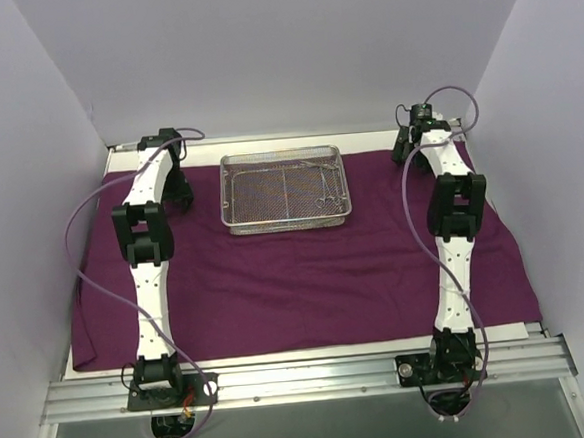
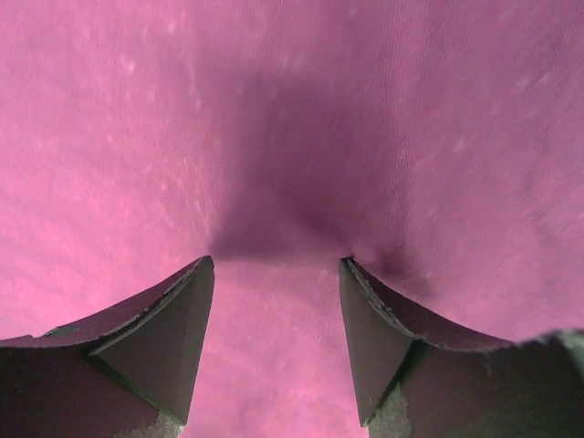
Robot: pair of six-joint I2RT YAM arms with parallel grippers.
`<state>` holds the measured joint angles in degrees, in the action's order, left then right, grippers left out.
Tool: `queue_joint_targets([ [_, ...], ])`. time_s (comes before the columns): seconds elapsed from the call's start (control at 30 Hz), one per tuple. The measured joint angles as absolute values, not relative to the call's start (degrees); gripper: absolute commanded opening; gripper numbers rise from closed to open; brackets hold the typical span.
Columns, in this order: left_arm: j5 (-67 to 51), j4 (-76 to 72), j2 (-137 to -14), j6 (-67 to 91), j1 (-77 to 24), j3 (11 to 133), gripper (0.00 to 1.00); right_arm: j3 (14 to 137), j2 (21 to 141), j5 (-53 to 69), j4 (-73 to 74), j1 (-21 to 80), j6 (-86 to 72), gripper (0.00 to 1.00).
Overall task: Open and lay out the surgical kit
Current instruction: Smooth out the surgical kit at the center of the board.
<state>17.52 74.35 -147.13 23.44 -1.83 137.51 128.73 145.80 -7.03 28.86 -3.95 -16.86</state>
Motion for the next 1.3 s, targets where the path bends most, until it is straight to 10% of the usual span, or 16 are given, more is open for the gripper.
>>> queue_joint_targets([
  [0.8, 6.44, 75.81, -154.80, 19.29, -2.42, 152.00, 0.65, 135.13, 149.16, -9.67, 30.72, -9.28, -17.12, 0.81],
  [1.17, 22.70, 76.14, -142.32, 20.69, -2.57, 137.43, 0.68, 134.43, 146.17, -7.88, 35.33, -8.93, -18.20, 0.85],
  [1.3, 30.46, 76.14, -134.50, 22.83, -2.57, 132.05, 0.53, 133.40, 141.80, -7.14, 37.08, -7.79, -19.64, 0.84],
])
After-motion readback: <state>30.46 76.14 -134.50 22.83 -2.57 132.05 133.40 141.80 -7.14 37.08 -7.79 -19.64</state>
